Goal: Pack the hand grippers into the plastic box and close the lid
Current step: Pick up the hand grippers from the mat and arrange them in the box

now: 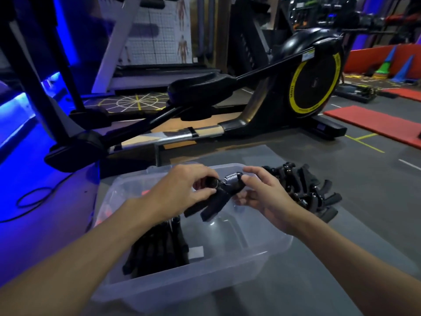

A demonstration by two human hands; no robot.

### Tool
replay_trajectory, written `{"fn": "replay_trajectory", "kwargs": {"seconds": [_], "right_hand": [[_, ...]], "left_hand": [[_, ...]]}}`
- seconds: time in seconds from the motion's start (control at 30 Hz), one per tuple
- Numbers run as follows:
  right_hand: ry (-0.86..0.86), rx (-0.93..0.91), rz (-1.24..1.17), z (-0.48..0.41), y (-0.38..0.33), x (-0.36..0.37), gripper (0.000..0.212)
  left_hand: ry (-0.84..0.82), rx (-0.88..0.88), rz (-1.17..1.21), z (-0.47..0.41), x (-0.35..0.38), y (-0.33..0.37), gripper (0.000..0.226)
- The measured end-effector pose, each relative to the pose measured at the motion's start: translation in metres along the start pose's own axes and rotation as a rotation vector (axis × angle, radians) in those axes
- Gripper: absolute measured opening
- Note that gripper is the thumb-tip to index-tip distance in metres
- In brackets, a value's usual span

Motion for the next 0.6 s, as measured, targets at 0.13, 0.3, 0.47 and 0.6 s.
{"fn": "replay_trajectory", "kwargs": {"seconds": [0.13, 0.3, 0.47, 0.6], "right_hand": [[-0.016, -0.059, 0.398, -0.005, 0.017, -0.006, 0.032], [-0.103, -0.172, 0.757, 0.0, 0.03, -0.005, 0.026], [-0.223, -0.27, 0.916, 0.005, 0.03, 0.007, 0.023], [-0.297, -0.285, 0.963, 0.005, 0.034, 0.014, 0.025]], "left_hand": [[-0.003, -0.144, -0.01, 0.005, 0.017, -0.044, 0.012], [0.018, -0.332, -0.032, 0.01, 0.045, -0.102, 0.024], [-0.027, -0.461, -0.067, 0.007, 0.075, -0.133, 0.028], [-0.119, -0.484, -0.22, 0.003, 0.093, -0.144, 0.036]]}}
Point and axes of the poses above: each hand's wrist, its own z-axis away from the middle knuckle, its own x-axis out of the palm, y = z × x, the point moved 9 cm from there along -z, towards the middle knuckle, and after that the axes turned 12 degrees about -x, right-handed, at the moved point
